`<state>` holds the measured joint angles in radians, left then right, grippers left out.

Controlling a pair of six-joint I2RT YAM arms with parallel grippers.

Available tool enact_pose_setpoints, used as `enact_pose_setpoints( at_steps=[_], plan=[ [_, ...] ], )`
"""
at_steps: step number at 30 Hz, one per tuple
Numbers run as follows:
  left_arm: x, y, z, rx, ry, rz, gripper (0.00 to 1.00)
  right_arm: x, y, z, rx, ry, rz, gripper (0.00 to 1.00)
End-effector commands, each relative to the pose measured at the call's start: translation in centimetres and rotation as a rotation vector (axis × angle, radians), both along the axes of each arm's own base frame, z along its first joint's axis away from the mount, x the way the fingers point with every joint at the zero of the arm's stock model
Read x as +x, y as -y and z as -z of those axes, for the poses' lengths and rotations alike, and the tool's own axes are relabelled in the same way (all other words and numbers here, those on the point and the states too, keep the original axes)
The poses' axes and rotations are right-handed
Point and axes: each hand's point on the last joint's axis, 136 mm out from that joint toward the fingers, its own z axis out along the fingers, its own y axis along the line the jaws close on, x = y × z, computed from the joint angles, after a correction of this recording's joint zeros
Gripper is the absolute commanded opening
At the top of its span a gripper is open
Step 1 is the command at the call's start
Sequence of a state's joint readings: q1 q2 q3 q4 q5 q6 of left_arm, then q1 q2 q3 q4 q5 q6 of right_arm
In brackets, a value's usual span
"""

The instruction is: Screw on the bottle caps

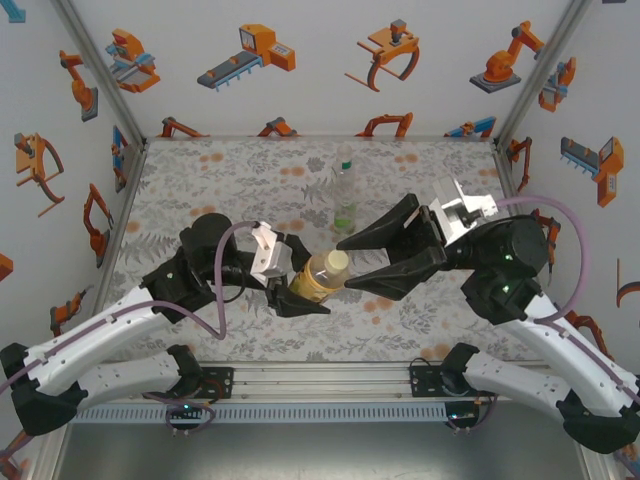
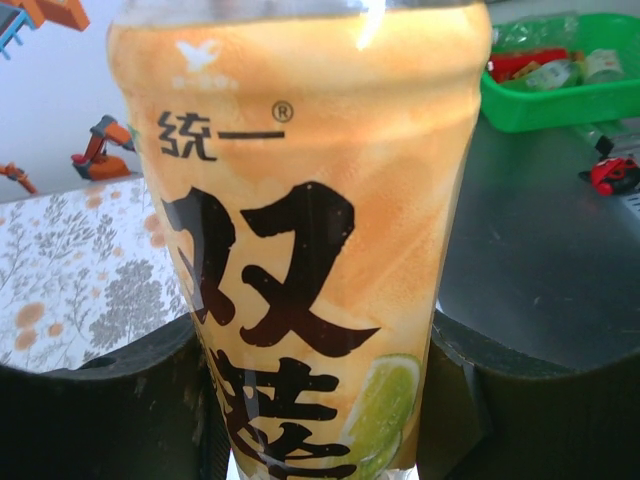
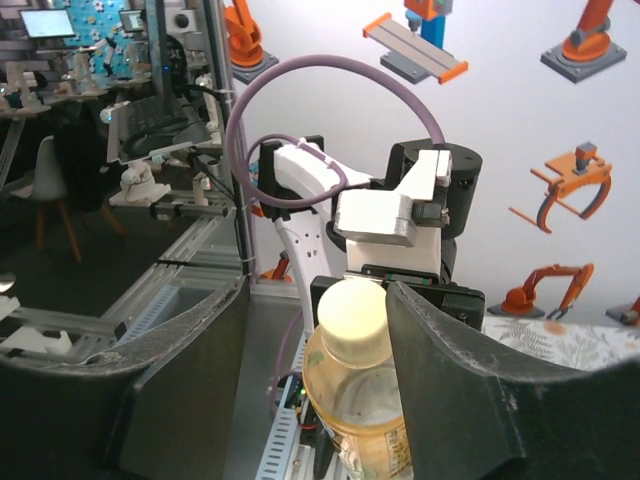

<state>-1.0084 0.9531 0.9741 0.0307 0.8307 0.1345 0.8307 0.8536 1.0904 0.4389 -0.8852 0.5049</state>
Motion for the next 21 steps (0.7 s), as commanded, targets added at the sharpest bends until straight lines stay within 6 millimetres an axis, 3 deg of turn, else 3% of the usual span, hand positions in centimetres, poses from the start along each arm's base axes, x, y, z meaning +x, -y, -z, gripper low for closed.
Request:
enact_pose_setpoints(
  at_steps=[1,21],
  plan=[
    [-1.5,-0.8,-2.7,-0.068,0.014,0.066,0.0,-1.8,0.9,-1.3,0.047,0.097,-0.058,0.51],
    [-1.6,-0.4,-2.4,-0.046,-0.006,0.1,0.0,0.7,-0.4,0.0,0.027,0.042,0.033,0.53]
  ],
)
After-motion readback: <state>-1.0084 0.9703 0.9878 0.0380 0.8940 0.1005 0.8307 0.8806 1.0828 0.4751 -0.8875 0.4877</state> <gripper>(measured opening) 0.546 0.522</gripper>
